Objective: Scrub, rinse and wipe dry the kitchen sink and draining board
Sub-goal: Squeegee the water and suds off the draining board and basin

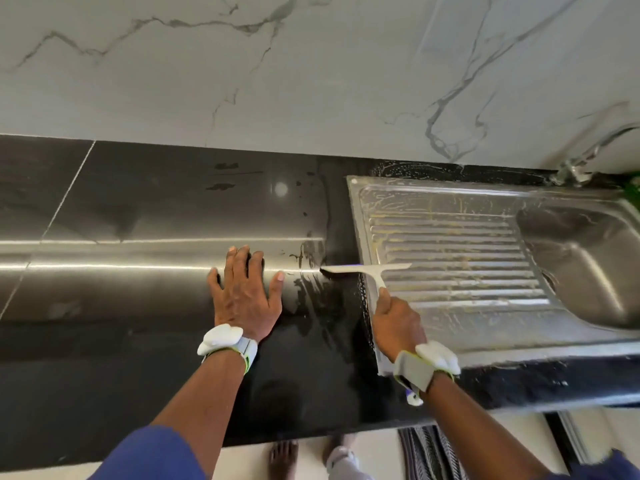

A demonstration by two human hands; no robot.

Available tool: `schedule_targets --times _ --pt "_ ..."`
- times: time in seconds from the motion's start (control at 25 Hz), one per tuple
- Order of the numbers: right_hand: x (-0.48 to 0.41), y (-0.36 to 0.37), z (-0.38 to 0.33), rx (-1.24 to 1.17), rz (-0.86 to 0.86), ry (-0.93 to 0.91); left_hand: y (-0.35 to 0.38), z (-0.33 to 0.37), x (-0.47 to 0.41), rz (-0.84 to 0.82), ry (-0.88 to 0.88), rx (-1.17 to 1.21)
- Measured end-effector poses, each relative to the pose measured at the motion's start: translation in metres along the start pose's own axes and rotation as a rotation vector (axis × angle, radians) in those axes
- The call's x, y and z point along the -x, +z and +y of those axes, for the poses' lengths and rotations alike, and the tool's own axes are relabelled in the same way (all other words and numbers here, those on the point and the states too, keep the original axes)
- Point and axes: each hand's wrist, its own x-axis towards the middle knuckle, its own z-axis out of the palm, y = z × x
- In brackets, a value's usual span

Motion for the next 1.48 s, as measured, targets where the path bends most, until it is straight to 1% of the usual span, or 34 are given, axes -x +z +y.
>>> schedule_targets --times 0.08,0.12,0.2,0.32,0.44,0.52,0.6,0.76,0.84,0.88,0.96,1.04,1.16,1.28,1.4,1.48 --pt "0.028 -0.006 0.019 -0.009 -0.029 0.023 0.001 -0.002 0.000 -0.006 0.016 0.007" --pt "0.037 -0.012 0.019 -0.052 -0.046 0.032 0.001 -0.002 0.000 -0.002 0.024 0.013" --pt "0.027 -0.020 -0.003 -0.195 -0.057 0.035 0.004 -0.003 -0.002 0.008 0.023 0.017" --pt "-0.048 -0.018 -0.058 -0.275 -0.005 0.065 0.007 -0.004 -0.004 0.006 0.006 0.019" --pt "-0.104 -0.010 -0.098 -0.171 -0.076 0.083 0.010 -0.004 -0.004 0.010 -0.010 0.010" --pt "-0.108 0.002 -0.097 -0.051 -0.060 0.021 0.011 -0.005 -0.003 0.017 -0.022 0.013" --pt "-0.074 0.008 -0.071 0.022 -0.049 -0.041 0.010 -0.006 -0.004 0.027 -0.020 0.016" --pt "0.033 -0.002 0.037 0.172 -0.178 -0.189 0.006 -0.004 -0.003 0.045 -0.024 0.032" --pt "0.064 -0.027 0.080 0.254 -0.216 -0.243 0.006 -0.002 -0.003 0.049 -0.022 0.035" --pt "0.068 -0.042 0.088 0.262 -0.240 -0.256 0.005 -0.002 -0.004 0.050 -0.023 0.037" --pt "0.064 -0.063 0.080 0.215 -0.326 -0.319 0.001 -0.001 0.000 0.065 -0.013 0.054" --pt "0.043 -0.067 0.046 0.142 -0.330 -0.405 -0.001 -0.001 0.007 0.114 -0.031 0.071" --pt "-0.006 -0.043 -0.023 0.185 -0.288 -0.611 -0.007 0.006 0.029 0.189 -0.157 0.108" --pt "-0.049 -0.008 -0.072 0.246 -0.326 -0.735 -0.015 0.020 0.052 0.294 -0.321 0.081" --pt "-0.060 0.012 -0.069 0.280 -0.420 -0.844 -0.016 0.041 0.078 0.390 -0.445 0.023" --pt "-0.059 -0.001 -0.032 0.311 -0.467 -0.924 -0.010 0.063 0.096 0.394 -0.522 -0.010"
